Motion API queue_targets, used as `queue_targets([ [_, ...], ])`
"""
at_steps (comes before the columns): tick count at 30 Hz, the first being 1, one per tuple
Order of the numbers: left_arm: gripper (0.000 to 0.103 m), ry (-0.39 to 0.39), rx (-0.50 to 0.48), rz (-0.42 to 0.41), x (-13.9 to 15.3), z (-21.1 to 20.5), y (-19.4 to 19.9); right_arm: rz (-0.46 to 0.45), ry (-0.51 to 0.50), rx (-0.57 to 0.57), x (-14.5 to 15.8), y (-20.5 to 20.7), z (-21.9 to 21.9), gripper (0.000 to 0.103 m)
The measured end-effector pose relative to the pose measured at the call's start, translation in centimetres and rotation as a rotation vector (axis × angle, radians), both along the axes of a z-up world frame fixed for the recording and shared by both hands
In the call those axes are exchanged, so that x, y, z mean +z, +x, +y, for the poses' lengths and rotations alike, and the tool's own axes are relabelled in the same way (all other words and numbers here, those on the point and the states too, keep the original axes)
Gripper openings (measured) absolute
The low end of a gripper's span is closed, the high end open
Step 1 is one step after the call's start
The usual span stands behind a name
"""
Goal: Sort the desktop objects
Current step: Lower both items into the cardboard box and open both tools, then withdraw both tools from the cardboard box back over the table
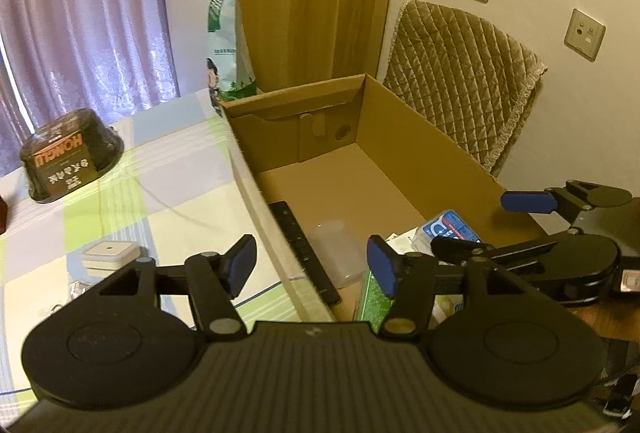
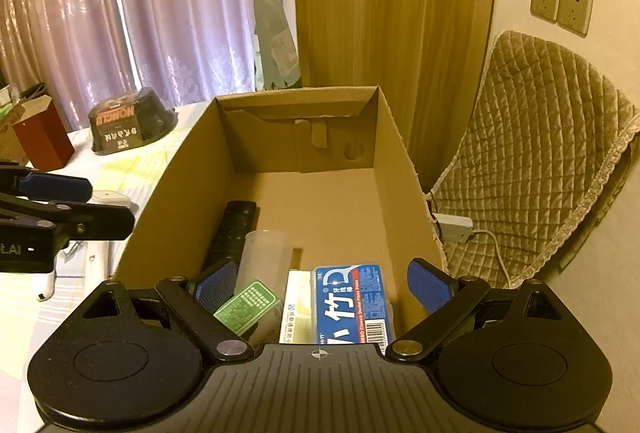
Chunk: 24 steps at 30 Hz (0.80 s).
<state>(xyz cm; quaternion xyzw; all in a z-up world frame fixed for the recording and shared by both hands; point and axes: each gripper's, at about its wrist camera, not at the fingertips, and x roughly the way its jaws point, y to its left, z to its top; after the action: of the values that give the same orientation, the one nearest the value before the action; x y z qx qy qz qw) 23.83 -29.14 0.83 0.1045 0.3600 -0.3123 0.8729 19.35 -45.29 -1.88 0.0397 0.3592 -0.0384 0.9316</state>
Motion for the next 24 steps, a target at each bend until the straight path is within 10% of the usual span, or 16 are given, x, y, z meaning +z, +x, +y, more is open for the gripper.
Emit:
queue_targets([
  [24, 0.102, 0.023, 0.247, 0.028, 0.5, 17.4, -6.5, -0.054, 0.031, 0.147, 4.3, -3.9, 10.0, 0.095],
])
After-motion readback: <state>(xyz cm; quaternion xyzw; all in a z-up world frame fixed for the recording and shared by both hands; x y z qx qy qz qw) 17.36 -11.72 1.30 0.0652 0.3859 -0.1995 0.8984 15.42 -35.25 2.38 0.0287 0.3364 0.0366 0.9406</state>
